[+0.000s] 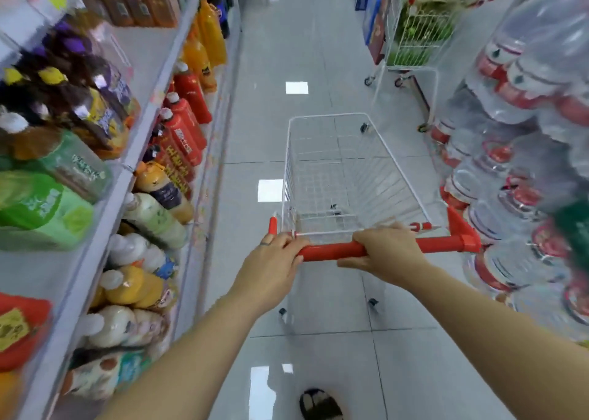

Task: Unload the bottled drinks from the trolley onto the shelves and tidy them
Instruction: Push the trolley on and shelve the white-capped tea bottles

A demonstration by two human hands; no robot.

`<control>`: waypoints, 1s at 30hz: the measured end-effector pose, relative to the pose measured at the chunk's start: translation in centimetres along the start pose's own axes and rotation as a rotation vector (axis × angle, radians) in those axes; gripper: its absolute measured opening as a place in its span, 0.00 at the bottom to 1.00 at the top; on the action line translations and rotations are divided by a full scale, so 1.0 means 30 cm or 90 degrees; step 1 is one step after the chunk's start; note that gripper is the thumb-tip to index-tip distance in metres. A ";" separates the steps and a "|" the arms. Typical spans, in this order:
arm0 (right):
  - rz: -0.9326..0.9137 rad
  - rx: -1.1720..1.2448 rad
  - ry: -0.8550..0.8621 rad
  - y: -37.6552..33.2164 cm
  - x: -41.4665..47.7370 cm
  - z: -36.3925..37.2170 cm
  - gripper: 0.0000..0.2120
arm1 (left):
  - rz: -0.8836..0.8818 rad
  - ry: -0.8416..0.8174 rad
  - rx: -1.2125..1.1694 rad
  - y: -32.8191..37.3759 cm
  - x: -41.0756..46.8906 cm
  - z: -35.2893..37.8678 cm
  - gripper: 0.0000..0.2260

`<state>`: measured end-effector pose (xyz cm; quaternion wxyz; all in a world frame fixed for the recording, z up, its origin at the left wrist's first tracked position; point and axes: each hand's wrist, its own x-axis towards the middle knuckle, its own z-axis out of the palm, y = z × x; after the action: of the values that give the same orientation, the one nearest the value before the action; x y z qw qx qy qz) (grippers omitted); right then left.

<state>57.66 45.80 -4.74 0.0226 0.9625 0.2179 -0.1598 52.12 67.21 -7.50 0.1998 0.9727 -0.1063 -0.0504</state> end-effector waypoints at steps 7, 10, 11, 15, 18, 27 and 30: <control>0.308 0.252 0.052 0.045 -0.530 0.127 0.34 | 0.035 -0.171 -0.042 0.372 -0.198 0.061 0.17; 0.489 0.403 0.112 0.011 -0.743 0.194 0.30 | 0.071 -0.282 -0.115 0.514 -0.301 0.117 0.16; 0.548 0.461 0.125 0.003 -0.803 0.205 0.30 | 0.091 -0.333 -0.163 0.561 -0.338 0.135 0.16; 0.720 0.701 0.182 0.020 -1.045 0.283 0.29 | 0.074 -0.401 -0.288 0.736 -0.459 0.196 0.13; 0.835 0.758 0.221 0.053 -1.242 0.328 0.31 | -0.088 -0.338 -0.305 0.837 -0.482 0.260 0.20; 1.020 0.716 0.207 0.220 -1.838 0.515 0.31 | -0.480 -0.516 -0.527 1.274 -0.671 0.562 0.10; 1.027 0.723 0.221 0.284 -1.989 0.556 0.30 | -0.497 -0.495 -0.548 1.395 -0.734 0.677 0.07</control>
<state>5.37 11.62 -1.83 -0.3708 0.7008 -0.6084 -0.0343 20.03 26.96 -8.15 0.4826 0.6855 0.2164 -0.5003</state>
